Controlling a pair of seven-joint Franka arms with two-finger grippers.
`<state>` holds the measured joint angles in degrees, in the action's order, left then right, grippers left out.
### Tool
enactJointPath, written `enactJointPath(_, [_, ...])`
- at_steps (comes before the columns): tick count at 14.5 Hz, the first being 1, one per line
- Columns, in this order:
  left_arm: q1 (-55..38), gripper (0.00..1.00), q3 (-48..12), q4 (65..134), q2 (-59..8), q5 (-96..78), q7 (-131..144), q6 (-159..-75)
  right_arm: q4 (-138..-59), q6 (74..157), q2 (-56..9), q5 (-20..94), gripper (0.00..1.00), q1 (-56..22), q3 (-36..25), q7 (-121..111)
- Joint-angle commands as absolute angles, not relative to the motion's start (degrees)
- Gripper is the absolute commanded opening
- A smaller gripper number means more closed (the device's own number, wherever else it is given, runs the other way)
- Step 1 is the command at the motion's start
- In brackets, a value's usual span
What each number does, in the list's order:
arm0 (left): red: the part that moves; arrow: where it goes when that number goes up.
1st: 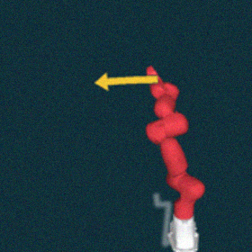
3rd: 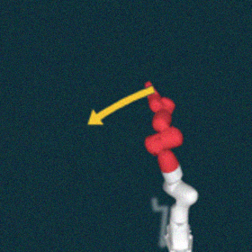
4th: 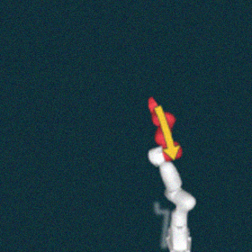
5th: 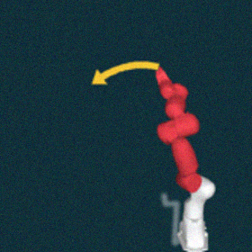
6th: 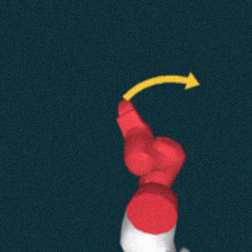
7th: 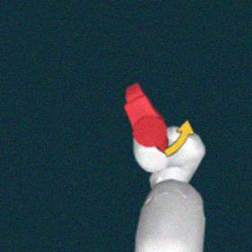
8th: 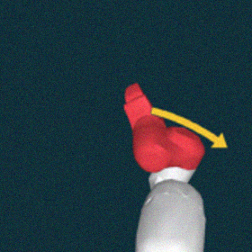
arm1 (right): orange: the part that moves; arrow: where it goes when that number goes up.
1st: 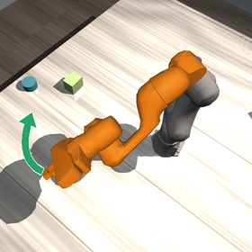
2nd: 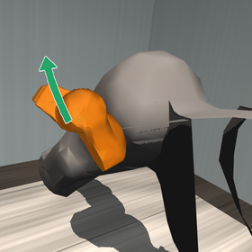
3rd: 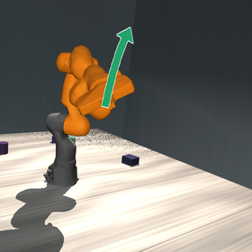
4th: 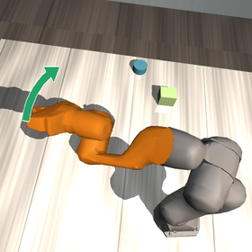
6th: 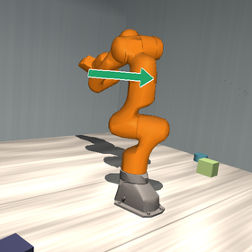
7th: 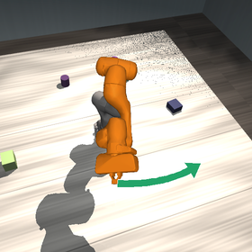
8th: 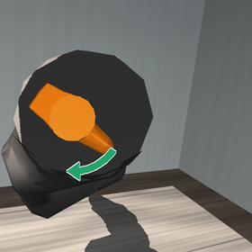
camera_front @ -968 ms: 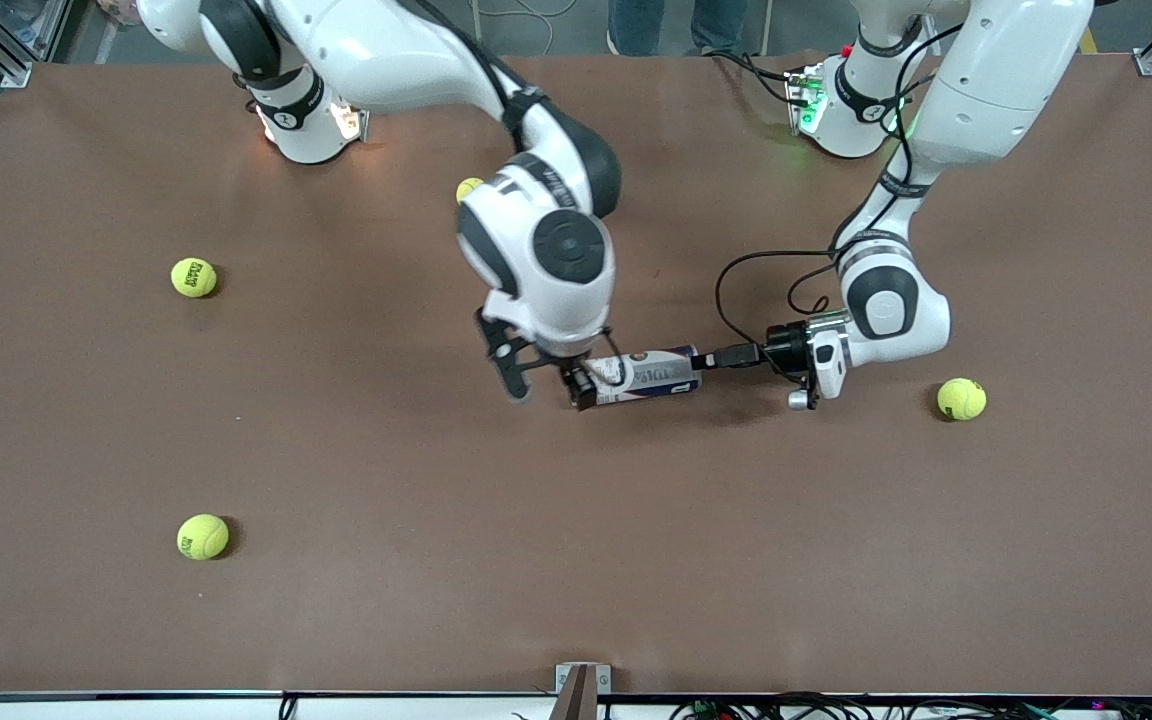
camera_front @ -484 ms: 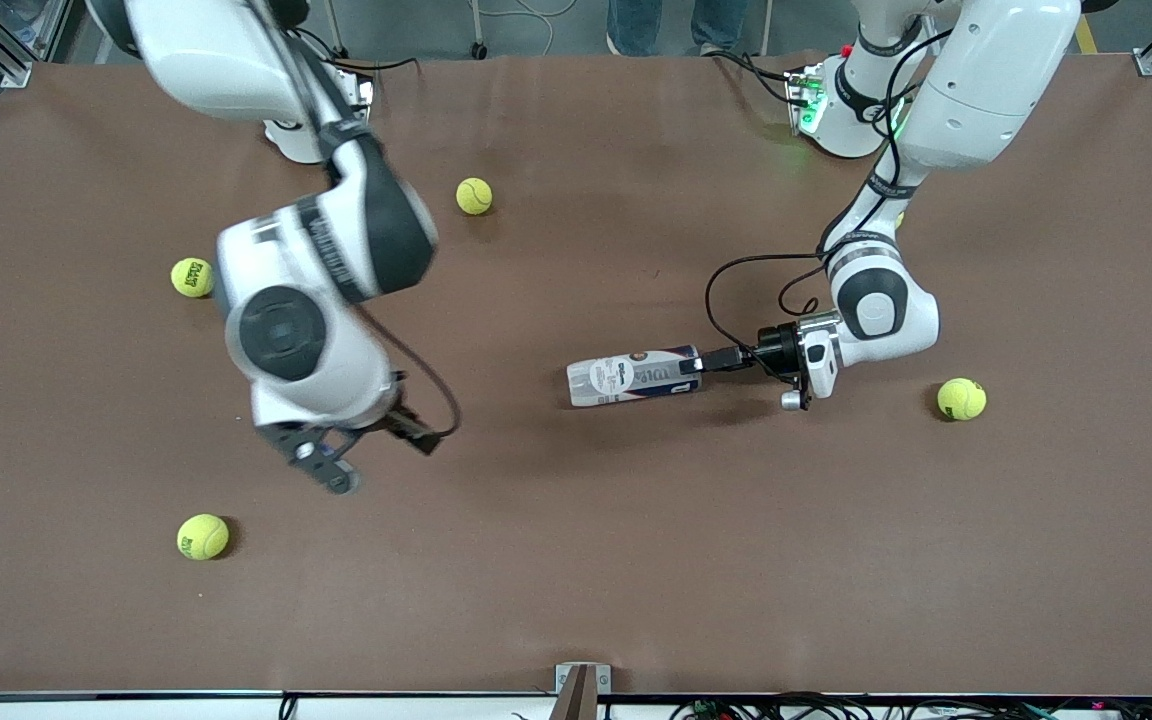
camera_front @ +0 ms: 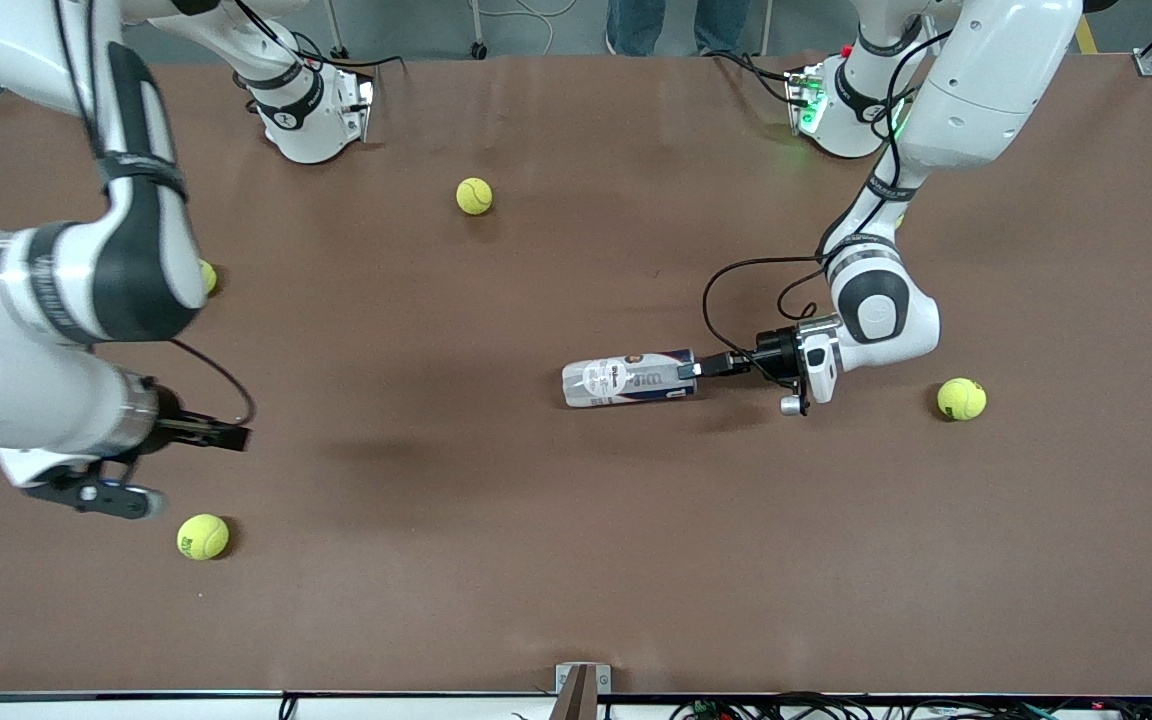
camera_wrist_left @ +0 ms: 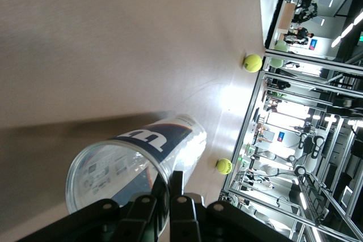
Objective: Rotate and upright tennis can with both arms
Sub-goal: 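Rotate the held can upright with the left gripper above the table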
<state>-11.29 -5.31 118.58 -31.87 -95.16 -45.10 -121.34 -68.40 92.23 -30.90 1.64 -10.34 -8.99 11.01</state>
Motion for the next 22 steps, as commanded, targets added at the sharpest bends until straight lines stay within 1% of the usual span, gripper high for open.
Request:
enactJointPath(1, [-11.1,0.00,-4.7,116.8,-29.9,-91.2,-44.7,-122.4,-72.1,91.6,-26.7,0.8,1.00,-4.1,-7.7,0.5])
enactJointPath(3, [-9.8,0.00,-4.7,114.0,-28.2,-80.3,-36.3,-122.3,-71.9,90.4,-25.6,-0.1,1.00,-2.3,-7.7,0.0])
enactJointPath(6, [-10.1,0.00,-4.9,108.8,-25.5,-65.3,-17.9,-121.9,-71.2,89.0,-24.4,-4.6,1.00,-2.3,-7.6,-1.0])
enactJointPath(9, [-10.7,0.00,-5.3,104.5,-22.6,-52.3,-1.9,-121.6,-70.2,88.9,-24.1,-4.1,1.00,-0.4,-7.6,-7.8])
enactJointPath(11, [-13.2,0.00,-5.3,100.7,-21.5,-43.9,9.3,-120.2,-70.0,89.0,-24.2,-3.2,1.00,0.1,-7.6,-7.8])
enactJointPath(15, [-18.4,0.00,-5.3,90.3,-22.0,-27.8,30.1,-113.6,-70.0,88.9,-24.2,-2.2,1.00,0.6,-7.5,-7.8])
enactJointPath(17, [-22.3,0.00,-5.2,86.9,-22.3,-21.0,38.5,-112.9,-70.0,88.9,-24.1,-1.2,1.00,0.6,-7.5,-7.8])
enactJointPath(18, [-24.7,0.00,-5.2,85.4,-22.6,-16.7,43.3,-112.9,-70.0,88.8,-24.0,1.1,1.00,1.4,-7.6,-7.8])
enactJointPath(20, [-29.3,0.00,-5.1,81.9,-23.9,-9.2,52.0,-111.3,-70.0,88.4,-24.0,3.7,1.00,2.9,-7.6,-8.0])
enactJointPath(22, [-33.9,0.00,-4.7,77.2,-27.2,-3.3,57.9,-108.1,-70.0,88.3,-23.8,3.2,1.00,2.6,-7.5,-8.1])
